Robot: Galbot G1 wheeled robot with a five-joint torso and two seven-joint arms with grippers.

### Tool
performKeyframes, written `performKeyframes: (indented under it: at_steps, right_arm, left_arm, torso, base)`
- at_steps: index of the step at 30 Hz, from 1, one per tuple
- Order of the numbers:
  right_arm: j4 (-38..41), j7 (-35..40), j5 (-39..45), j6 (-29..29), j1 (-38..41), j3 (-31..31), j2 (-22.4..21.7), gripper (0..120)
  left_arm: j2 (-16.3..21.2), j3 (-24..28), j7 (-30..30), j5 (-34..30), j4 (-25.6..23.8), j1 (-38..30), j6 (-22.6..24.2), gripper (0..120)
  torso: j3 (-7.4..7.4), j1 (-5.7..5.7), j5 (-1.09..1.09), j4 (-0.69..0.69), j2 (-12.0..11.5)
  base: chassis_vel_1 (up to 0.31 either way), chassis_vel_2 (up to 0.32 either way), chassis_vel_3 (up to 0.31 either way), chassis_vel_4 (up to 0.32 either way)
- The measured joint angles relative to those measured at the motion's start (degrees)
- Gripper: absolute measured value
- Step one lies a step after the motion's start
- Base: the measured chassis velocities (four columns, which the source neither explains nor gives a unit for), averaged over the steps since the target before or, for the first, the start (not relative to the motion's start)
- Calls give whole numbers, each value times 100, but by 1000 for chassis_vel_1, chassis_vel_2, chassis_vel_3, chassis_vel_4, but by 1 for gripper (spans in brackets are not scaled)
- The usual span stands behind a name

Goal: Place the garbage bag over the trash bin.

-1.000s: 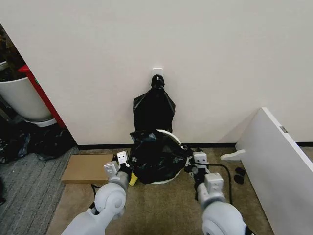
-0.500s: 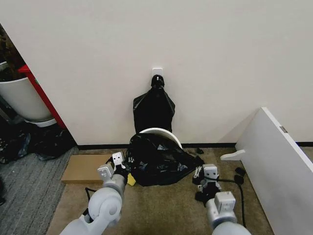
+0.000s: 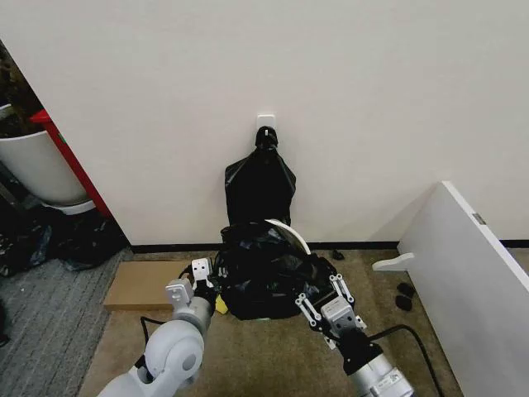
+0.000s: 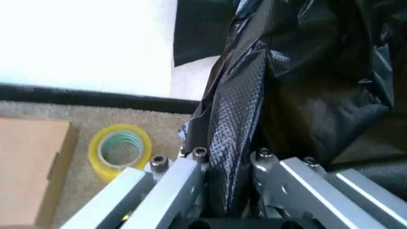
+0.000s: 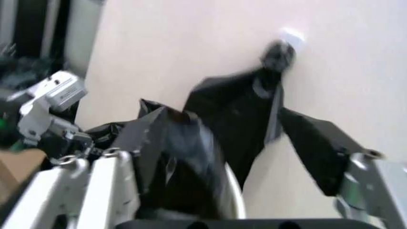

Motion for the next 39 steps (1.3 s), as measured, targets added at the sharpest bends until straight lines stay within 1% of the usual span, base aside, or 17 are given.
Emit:
performKeyframes:
  at_steps: [1,5,8,9,10,14,17,20,23,25,26,27,32,33,37,38,39]
  right_arm:
    - [-5,-63,-38,15,80,34,-51,72]
    - [-26,-183,-115,18,223,90,-136,70]
    - [-87,-669,-620,-148,776,126,-520,69]
    - [-152,-813,-809,-233,991,34,-626,69]
    - [-152,-813,-809,-233,991,34,-626,69]
    - [-601,-1255,-1397,-452,1826,-624,-871,69]
    - [-903,-1260,-1868,-597,2211,-1020,-849,63]
    - [-1100,-1217,-2139,-572,2387,-1135,-824,60]
    - [-1314,-977,-2532,-575,2659,-1249,-771,57]
    - [-1385,-867,-2672,-575,2735,-1274,-744,56]
    - [-1420,-810,-2734,-594,2774,-1290,-727,52]
    - [-1430,-789,-2742,-622,2795,-1310,-723,50]
    - [-1430,-731,-2744,-715,2782,-1394,-742,29]
    - [-1430,-731,-2744,-715,2782,-1394,-742,29]
    - [-1426,-661,-2749,-791,2766,-1413,-734,11]
    - [-1424,-651,-2736,-804,2764,-1431,-731,8]
    - [-1424,-651,-2736,-804,2764,-1431,-731,8]
  left_arm:
    - [26,15,26,61,-4,1,27,1]
    - [75,48,82,192,-5,4,64,1]
    - [195,108,271,676,-15,9,149,1]
    - [219,112,348,850,-23,25,159,1]
    - [219,112,348,850,-23,25,159,1]
    - [306,85,581,1366,-99,189,124,1]
    - [341,35,670,1605,-136,289,40,1]
    - [339,-9,707,1700,-176,350,12,1]
    - [333,-52,831,2002,-208,465,-82,1]
    - [322,-64,850,2066,-206,474,-116,1]
    - [309,-73,855,2077,-206,480,-128,1]
    - [300,-75,856,2078,-210,485,-131,1]
    - [274,-73,855,2077,-228,542,-137,1]
    - [274,-73,855,2077,-228,542,-137,1]
    - [255,-71,855,2076,-231,608,-155,1]
    - [255,-71,855,2077,-232,619,-161,1]
    - [255,-71,855,2077,-232,619,-161,1]
  torso:
    - [0,0,0,0,0]
    - [0,0,1,2,0]
    - [1,1,0,2,0]
    - [1,1,1,1,0]
    - [1,1,1,1,0]
    - [1,1,0,2,0]
    - [1,1,0,2,0]
    - [1,1,0,2,0]
    - [1,1,0,2,0]
    - [1,1,0,2,0]
    - [1,1,1,2,0]
    - [1,1,0,2,0]
    - [1,1,0,1,0]
    - [1,1,0,1,0]
    - [0,1,0,1,0]
    - [0,1,0,1,0]
    - [0,1,0,1,0]
  base:
    - [0,0,0,0]
    - [0,0,0,0]
    - [0,0,0,0]
    - [0,0,0,0]
    - [0,0,0,0]
    - [0,0,0,0]
    - [0,0,0,0]
    - [0,0,0,0]
    - [0,0,0,0]
    - [0,0,0,0]
    - [0,0,0,0]
    - [0,0,0,0]
    - [0,0,0,0]
    - [0,0,0,0]
    - [0,0,0,0]
    - [0,0,0,0]
    - [0,0,0,0]
